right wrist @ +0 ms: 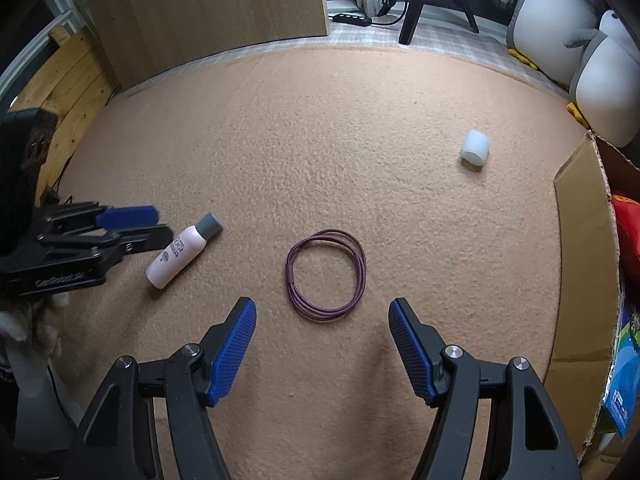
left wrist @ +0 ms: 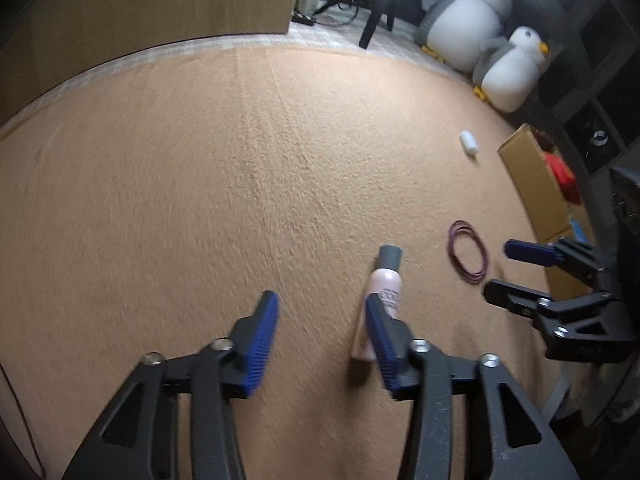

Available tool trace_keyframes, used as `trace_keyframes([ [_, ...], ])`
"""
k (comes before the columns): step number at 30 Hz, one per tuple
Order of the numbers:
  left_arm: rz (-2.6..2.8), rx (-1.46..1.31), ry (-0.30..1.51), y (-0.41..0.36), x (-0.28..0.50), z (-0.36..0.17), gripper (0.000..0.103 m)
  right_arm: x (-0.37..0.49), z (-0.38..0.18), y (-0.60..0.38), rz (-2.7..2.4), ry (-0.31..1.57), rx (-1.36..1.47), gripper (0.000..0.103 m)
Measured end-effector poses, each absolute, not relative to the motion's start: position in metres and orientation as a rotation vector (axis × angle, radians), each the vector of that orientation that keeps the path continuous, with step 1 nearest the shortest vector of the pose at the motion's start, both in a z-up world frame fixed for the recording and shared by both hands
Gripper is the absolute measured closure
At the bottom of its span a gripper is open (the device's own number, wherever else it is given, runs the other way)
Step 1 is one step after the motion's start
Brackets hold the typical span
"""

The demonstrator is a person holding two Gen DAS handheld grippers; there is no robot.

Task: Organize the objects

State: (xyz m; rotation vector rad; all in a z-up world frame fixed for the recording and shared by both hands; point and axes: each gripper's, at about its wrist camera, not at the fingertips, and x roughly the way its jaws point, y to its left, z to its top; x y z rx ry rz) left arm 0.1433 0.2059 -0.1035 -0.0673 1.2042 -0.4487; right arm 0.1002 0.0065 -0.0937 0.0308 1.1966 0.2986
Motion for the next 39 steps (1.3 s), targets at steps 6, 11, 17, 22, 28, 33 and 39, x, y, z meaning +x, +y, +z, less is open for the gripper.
trace_keyframes([
  [6,-0.484,-0.01,1.163,0.19,0.125,-0.09,0.044,0.103,-0.096,0.013,0.298,1.185,0.007,0.038],
  [11,-0.479,0.055,1.19,0.172,0.124,-0.099,0.045,0.109,-0.099,0.019,0.284,1.18,-0.057,0.038],
  [17,-0.469,0.117,1.206,0.162,0.132,-0.105,0.058,0.127,-0.105,0.019,0.279,1.236,-0.083,0.038],
  [22,-0.468,0.124,1.222,0.161,0.135,-0.11,0.067,0.136,-0.11,0.021,0.283,1.275,-0.114,0.038],
  [28,-0.465,0.138,1.219,0.159,0.135,-0.112,0.08,0.138,-0.111,0.029,0.292,1.301,-0.187,0.039],
  [33,-0.467,0.131,1.214,0.16,0.136,-0.113,0.081,0.137,-0.107,0.035,0.329,1.308,-0.219,0.062],
  [39,-0.469,0.085,1.209,0.165,0.134,-0.113,0.081,0.135,-0.105,0.046,0.374,1.319,-0.234,0.092],
])
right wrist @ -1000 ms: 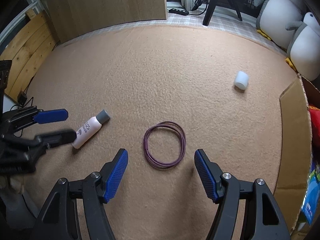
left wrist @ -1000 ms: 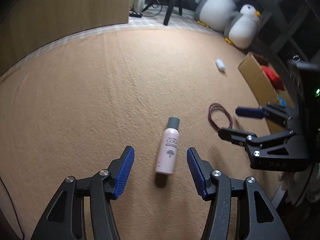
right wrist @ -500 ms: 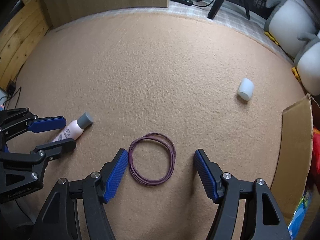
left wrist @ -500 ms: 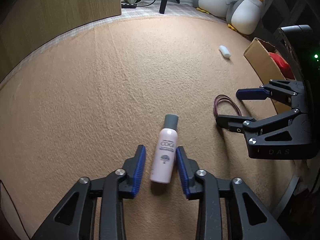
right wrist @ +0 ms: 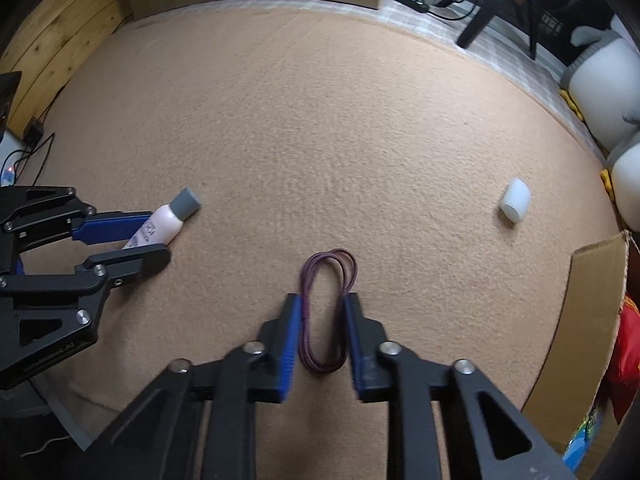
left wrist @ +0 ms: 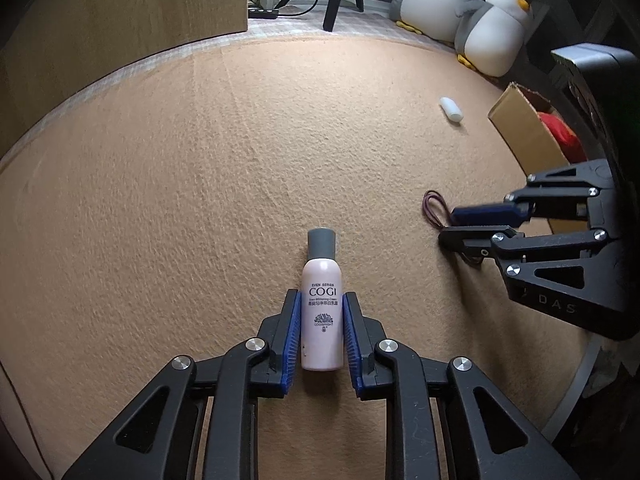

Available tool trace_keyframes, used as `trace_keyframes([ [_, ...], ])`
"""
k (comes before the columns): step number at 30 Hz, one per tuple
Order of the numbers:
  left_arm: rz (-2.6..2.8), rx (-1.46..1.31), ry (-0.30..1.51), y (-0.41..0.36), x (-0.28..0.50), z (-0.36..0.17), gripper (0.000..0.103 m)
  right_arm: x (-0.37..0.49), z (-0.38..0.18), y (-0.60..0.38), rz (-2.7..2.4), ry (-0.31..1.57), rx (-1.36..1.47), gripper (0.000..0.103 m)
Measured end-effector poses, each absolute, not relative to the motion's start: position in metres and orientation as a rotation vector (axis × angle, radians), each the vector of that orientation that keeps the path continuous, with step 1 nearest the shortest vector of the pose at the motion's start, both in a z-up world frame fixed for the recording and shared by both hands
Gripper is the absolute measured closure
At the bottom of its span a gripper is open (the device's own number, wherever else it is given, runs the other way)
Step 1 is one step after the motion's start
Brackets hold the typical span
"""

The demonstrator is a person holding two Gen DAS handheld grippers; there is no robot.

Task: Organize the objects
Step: 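Carry the pink bottle and hair tie to the box with both tools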

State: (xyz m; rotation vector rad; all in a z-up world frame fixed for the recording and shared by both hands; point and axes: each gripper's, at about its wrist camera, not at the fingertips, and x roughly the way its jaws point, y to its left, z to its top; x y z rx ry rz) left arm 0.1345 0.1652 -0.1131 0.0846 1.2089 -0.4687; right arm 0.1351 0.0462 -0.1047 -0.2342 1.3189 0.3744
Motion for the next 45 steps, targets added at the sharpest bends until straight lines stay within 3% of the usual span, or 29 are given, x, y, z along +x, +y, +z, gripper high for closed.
trace_keyframes([
  [1,-0.469,0.074,1.209,0.166,0.135,-0.113,0.081,0.135,-0.105,0.047,0.379,1.319,-0.228,0.098],
  [11,-0.456,-0.009,1.196,0.178,0.134,-0.109,0.081,0.135,-0.101,0.031,0.362,1.288,-0.139,0.098],
  [26,-0.504,-0.036,1.121,0.164,0.125,-0.067,0.081,0.114,-0.054,-0.021,0.323,1.173,0.003,0.098],
  [45,-0.786,0.024,1.064,-0.01,0.103,-0.033,0.081,0.043,-0.016,-0.176,0.067,1.092,0.107,0.098],
])
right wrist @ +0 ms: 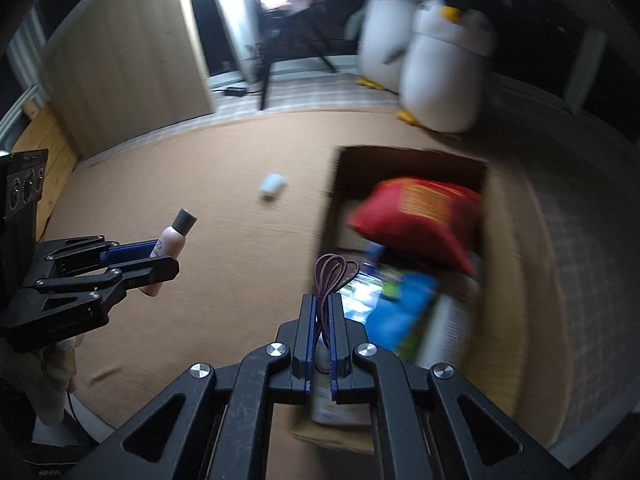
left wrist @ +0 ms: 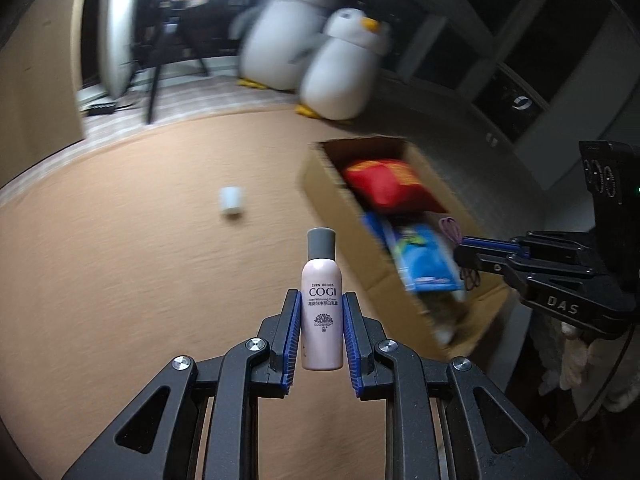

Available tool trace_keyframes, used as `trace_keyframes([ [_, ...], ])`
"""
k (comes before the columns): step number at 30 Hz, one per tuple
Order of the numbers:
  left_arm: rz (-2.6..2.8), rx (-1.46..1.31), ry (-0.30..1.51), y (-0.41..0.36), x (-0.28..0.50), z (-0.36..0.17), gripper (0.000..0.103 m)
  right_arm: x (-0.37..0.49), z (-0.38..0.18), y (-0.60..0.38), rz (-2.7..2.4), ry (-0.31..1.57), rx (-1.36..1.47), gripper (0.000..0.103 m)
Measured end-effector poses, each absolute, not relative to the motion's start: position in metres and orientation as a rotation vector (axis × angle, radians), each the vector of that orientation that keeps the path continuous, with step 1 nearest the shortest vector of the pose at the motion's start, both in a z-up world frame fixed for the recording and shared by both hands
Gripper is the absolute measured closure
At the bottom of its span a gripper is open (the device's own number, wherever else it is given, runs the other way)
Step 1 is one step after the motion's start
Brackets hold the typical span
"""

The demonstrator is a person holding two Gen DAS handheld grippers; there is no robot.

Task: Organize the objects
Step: 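Carry the pink bottle and hair tie to the box with both tools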

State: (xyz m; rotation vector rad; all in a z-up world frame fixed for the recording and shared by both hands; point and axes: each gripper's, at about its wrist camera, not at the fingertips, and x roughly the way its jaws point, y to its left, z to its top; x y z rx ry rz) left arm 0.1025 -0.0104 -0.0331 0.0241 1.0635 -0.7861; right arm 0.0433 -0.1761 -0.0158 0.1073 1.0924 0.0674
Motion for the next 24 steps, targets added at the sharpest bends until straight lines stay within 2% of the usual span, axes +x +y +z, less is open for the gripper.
trace_keyframes([
  [15,-0.884,0.075,1.087,-0.123,0.1,-0.046,0.081,0.015,-0.035,-0.249,-0.003,1.112,0.19,0.098],
  [24,-0.9,0.094,1.078,-0.146,0.1,-0.043,0.081,0.014,-0.036,-0.259,0.004,1.101,0.209,0.097],
])
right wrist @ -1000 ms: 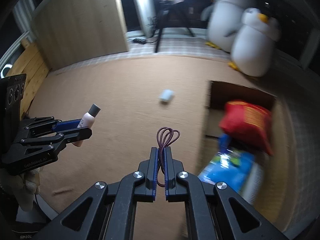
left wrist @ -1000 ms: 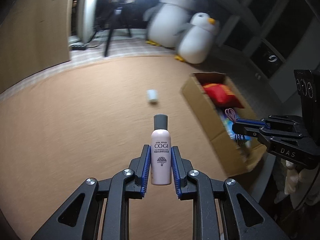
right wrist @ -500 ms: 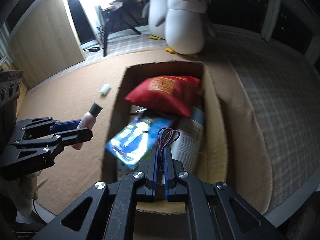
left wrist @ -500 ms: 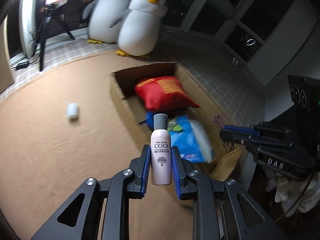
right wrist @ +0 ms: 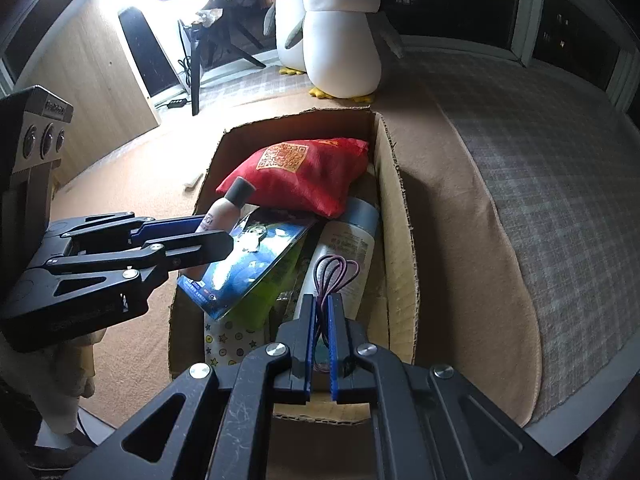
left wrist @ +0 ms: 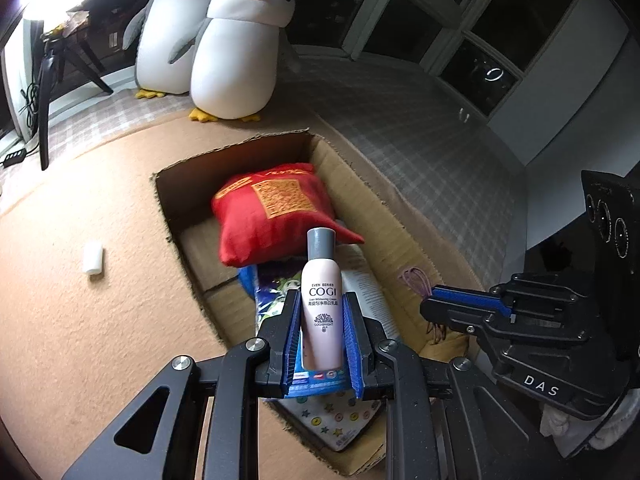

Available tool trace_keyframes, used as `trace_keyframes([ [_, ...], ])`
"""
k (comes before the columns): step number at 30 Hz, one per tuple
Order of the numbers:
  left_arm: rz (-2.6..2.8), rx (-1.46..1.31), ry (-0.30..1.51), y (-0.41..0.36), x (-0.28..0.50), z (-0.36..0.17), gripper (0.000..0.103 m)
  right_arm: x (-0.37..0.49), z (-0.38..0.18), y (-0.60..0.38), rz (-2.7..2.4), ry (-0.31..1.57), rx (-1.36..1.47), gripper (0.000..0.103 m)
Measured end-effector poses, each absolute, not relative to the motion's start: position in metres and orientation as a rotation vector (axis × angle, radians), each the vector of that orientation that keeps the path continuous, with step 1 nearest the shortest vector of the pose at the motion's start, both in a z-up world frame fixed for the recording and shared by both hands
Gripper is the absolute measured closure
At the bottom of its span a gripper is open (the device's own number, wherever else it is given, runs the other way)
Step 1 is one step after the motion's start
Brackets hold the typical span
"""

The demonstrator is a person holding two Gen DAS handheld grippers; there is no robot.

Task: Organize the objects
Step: 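Open both tools to drop the bottle and hair tie into the box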

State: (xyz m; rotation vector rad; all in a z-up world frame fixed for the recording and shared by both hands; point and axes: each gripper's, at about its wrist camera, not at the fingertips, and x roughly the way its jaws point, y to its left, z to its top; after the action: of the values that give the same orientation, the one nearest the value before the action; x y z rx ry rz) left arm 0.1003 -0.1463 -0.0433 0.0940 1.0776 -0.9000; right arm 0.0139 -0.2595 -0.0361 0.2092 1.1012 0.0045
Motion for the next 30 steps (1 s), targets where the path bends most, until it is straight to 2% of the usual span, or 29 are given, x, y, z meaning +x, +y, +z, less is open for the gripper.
trace_keyframes([
  [1,-0.902,0.097,1.074,-0.147,0.099,-0.042,0.08,0.014,-0.036,-0.26,0.005,1.098,0.213,0.097],
  [3,-0.899,0.098,1.071,-0.148,0.099,-0.04,0.073,0.012,-0.035,-0.26,0.003,1.094,0.214,0.094],
  [6,-0.895,0.101,1.065,-0.147,0.098,-0.038,0.07,0.012,-0.034,-0.26,-0.001,1.091,0.211,0.075],
  [7,-0.892,0.102,1.062,-0.145,0.098,-0.037,0.07,0.012,-0.033,-0.259,-0.002,1.087,0.211,0.073],
  [12,-0.874,0.094,1.052,-0.132,0.101,-0.033,0.07,0.012,-0.033,-0.257,0.0,1.083,0.221,0.072],
  [16,-0.858,0.082,1.047,-0.117,0.104,-0.03,0.07,0.012,-0.033,-0.255,-0.015,1.087,0.206,0.063],
  [21,-0.823,0.07,1.042,-0.096,0.11,-0.029,0.07,0.011,-0.031,-0.251,-0.024,1.084,0.214,0.061],
  [28,-0.768,0.056,1.045,-0.064,0.118,-0.029,0.07,0.007,-0.026,-0.235,-0.024,1.07,0.217,0.047],
  [30,-0.746,0.051,1.046,-0.052,0.123,-0.03,0.065,0.006,-0.025,-0.23,-0.018,1.068,0.221,0.042],
])
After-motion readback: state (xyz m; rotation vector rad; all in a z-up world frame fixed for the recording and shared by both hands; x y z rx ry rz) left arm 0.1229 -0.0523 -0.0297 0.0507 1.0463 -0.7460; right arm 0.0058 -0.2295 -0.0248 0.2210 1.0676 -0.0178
